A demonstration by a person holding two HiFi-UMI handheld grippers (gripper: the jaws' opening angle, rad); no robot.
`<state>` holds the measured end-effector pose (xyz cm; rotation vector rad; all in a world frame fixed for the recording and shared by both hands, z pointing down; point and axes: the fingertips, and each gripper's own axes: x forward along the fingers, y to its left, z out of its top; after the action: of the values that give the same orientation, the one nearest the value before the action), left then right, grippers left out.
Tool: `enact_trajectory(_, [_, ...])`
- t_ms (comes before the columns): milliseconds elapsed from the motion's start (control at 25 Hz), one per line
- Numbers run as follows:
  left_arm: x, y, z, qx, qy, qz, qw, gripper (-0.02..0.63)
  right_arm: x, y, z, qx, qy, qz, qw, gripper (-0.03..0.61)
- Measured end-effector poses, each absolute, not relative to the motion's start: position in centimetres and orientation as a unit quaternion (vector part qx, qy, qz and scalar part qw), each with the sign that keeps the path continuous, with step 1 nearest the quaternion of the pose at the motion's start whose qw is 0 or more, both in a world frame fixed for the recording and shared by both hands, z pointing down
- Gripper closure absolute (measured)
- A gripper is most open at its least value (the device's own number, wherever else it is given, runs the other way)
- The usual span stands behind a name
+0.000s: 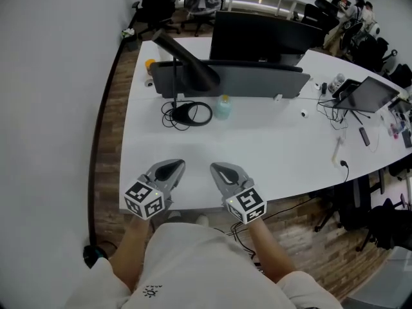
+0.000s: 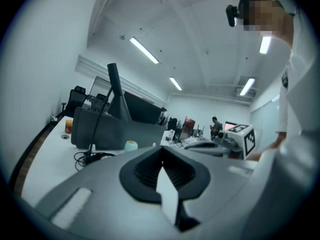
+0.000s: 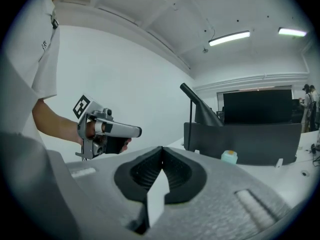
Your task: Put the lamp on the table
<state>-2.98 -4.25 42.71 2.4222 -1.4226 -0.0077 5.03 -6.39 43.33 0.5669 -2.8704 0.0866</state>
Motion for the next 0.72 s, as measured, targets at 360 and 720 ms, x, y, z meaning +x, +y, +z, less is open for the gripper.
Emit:
enact_trajectory(360, [-2.3,-1.9,41.9,0.861,-0.483,0.006,0.16,0.621,5.6,-3.7,42.1,0.212,-0.972,0.06,0.081,0.577])
enact_trajectory(720, [-6.0,-0.3,41.0,0.863,-0.482,-0.003,0.15,0.618,4.6,-2.4,41.1,0.243,-0.965,0.066,0.071,0.577])
